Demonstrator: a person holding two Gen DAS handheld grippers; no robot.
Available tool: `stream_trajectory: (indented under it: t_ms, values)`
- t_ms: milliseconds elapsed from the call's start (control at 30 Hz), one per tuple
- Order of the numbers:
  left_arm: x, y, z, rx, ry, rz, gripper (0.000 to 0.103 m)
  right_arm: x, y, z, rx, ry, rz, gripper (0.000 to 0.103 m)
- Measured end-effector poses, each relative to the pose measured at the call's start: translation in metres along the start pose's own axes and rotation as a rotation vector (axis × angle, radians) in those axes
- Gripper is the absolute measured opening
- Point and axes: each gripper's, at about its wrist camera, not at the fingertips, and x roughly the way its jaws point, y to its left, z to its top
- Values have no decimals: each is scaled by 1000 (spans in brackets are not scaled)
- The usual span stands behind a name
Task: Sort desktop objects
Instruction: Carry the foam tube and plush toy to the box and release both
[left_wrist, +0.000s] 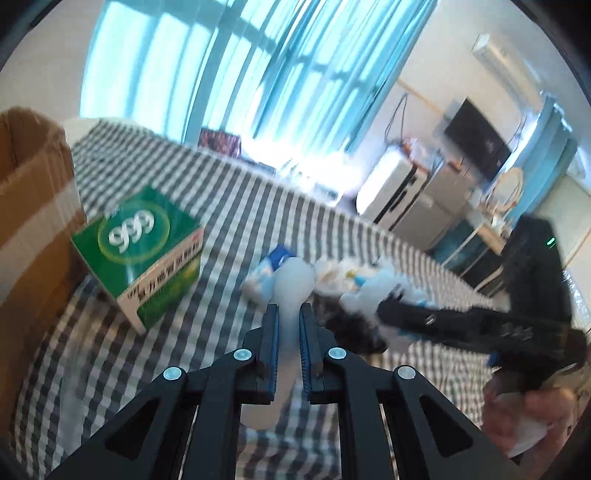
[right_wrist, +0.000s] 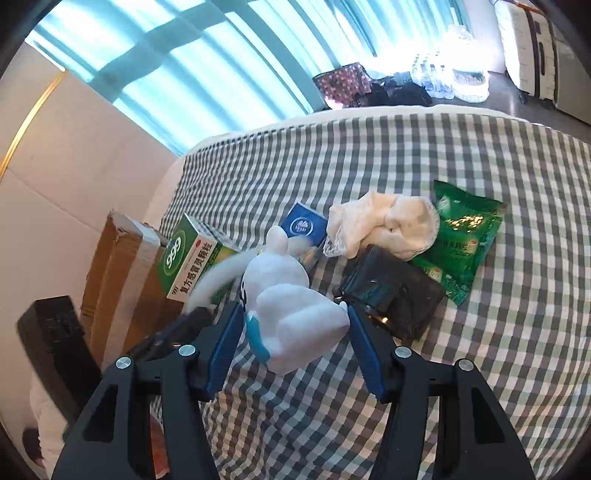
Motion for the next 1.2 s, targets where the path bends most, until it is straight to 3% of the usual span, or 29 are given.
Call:
stream_trajectory:
  t_ms: [233, 567, 733, 867, 933, 1067, 1200]
  values:
    - [-32, -6, 29, 6, -136, -16, 9, -6, 11, -3, -37, -28, -8, 58]
    - [-79, 22, 76, -18, -244, 174, 10, 10, 44, 2, -86, -6, 10, 58]
    - [-111, 64, 89, -81, -235, 298, 10, 5, 113, 24, -253, -42, 50, 58]
    - [-138, 100, 87, -158, -248, 336, 10, 16, 186, 42, -395, -37, 138, 58]
    - [-149, 117, 88, -185, -256, 400, 10, 29, 223, 46, -460, -32, 183, 58]
    - [-167, 153, 87, -290, -266, 471, 10, 60, 279, 48, -526, -16, 233, 58]
    - [-160, 171, 77, -300, -239, 580, 10, 96, 310, 48, -535, 40, 231, 58]
